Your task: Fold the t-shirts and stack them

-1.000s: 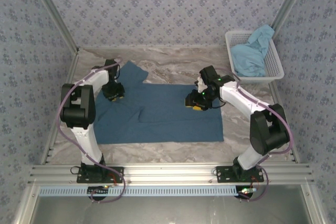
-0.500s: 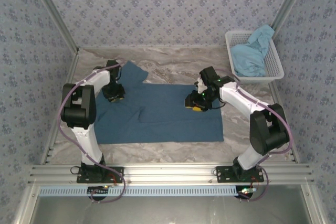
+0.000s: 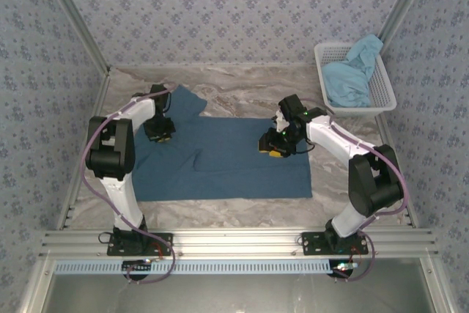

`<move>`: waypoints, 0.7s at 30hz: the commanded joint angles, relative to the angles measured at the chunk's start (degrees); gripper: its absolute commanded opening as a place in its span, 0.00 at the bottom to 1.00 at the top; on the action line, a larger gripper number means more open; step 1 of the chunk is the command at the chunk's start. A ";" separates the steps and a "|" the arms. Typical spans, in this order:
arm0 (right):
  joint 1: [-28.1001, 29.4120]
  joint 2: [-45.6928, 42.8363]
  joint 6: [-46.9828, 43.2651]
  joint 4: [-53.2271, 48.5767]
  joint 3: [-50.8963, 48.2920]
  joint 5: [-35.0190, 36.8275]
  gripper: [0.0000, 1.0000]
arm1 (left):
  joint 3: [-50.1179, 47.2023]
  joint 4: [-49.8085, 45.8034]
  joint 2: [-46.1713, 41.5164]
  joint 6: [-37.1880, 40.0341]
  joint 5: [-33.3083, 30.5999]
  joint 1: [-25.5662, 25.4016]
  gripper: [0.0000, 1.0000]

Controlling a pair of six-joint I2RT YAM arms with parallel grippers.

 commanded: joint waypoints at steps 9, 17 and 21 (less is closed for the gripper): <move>-0.20 -0.69 0.72 0.22 -0.09 -1.01 0.46 | 2.15 -2.99 -0.80 1.76 -4.31 -1.82 0.00; -0.20 -0.28 0.63 0.28 -0.28 -1.10 0.46 | 4.86 -5.20 -2.79 3.69 -6.76 -3.63 0.00; -0.21 -0.10 0.54 0.14 -0.02 -1.18 0.46 | 5.15 -4.90 -2.89 4.15 -5.88 -4.11 0.00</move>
